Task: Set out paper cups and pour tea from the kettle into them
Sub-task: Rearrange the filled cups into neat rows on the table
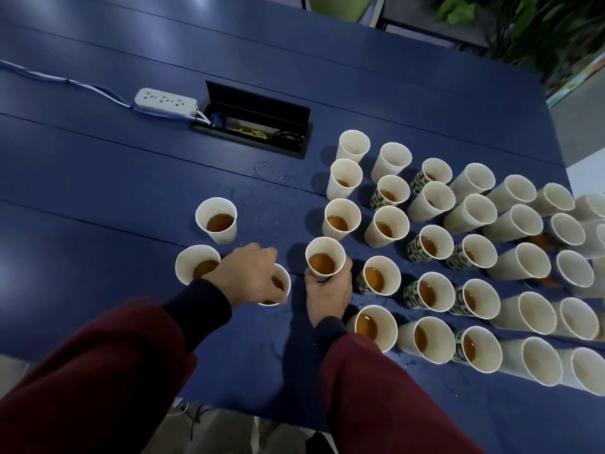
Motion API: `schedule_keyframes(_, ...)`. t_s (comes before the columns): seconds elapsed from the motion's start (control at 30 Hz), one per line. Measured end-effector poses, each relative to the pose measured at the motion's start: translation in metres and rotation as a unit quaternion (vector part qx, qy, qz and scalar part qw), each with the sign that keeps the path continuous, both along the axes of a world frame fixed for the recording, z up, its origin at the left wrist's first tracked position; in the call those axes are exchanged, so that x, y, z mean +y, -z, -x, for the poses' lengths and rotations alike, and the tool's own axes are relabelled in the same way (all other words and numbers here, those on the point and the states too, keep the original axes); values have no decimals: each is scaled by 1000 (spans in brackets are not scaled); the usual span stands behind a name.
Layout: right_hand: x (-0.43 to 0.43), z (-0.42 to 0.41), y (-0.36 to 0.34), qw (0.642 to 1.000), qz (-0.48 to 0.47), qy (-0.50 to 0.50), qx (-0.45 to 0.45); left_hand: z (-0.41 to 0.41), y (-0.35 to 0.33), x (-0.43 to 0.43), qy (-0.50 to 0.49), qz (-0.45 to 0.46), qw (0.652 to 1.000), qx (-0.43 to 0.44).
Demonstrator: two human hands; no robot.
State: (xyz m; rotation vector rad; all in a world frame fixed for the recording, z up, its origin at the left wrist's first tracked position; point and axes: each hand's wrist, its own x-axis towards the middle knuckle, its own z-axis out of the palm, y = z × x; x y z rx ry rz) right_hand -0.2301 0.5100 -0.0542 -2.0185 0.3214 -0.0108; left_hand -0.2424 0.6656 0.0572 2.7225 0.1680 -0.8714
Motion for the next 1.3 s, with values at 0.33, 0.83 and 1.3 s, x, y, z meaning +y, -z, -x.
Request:
schedule_keyframes(0.33, -8, 7, -4, 1000, -13, -19, 7, 24, 9, -6, -6, 22, 996, -86)
schedule_keyframes(0.83, 8, 99, -20, 984, -3, -178, -11, 40, -17, -9, 12, 78, 988, -134)
schedule_keyframes(1.3, -3, 100, -10, 991, 30, -105, -83, 58, -16, -5, 28, 107, 983, -149)
